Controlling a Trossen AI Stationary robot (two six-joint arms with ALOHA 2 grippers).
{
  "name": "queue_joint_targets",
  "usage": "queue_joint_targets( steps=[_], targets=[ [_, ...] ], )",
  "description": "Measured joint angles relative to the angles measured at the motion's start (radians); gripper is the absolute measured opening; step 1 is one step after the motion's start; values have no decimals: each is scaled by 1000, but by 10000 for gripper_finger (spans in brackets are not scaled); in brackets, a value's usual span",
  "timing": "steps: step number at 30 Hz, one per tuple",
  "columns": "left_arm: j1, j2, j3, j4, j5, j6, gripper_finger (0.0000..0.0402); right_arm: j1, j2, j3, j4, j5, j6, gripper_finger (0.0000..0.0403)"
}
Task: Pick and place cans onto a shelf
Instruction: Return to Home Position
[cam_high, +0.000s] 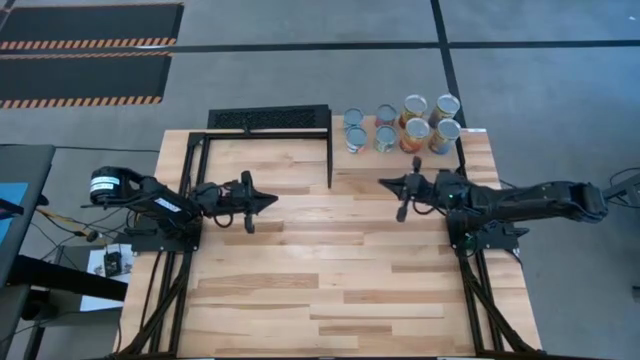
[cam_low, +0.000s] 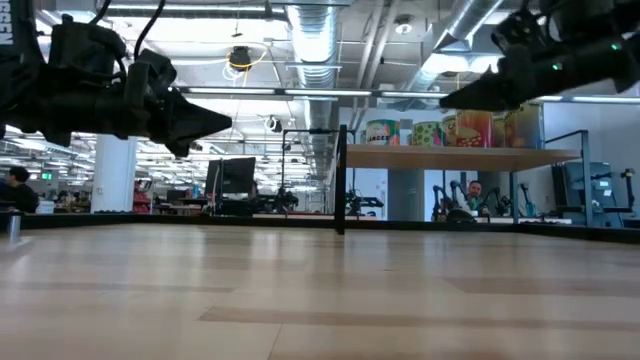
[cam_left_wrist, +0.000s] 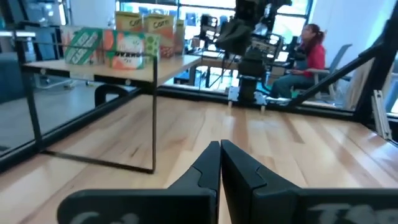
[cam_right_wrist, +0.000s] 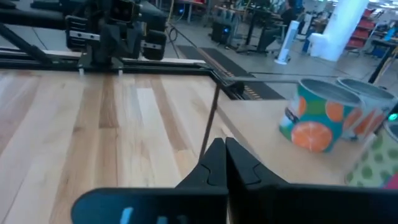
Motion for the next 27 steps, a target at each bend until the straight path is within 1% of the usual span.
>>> queue_joint_targets(
  steps=[4, 10, 12, 17, 22, 27],
  targets=[
    [19, -13, -1, -17, 6, 10, 0, -18, -93, -59, -9, -54, 4, 4],
    [57, -29, -2, -31, 20, 10, 0, -39, -250, -149, -13, -56, 2, 4],
    [70, -36, -2, -58, 28, 4, 0, -50, -297, -181, -11, -56, -1, 4],
    [86, -95, -2, -121, 29, 1, 0, -80, -415, -253, -28, -79, 15, 4],
    [86, -187, -2, -224, 20, -3, 0, -109, -523, -255, -148, -81, 43, 5],
    [86, -299, -2, -347, -19, -14, 0, -118, -635, -256, -266, -81, 55, 3]
  ],
)
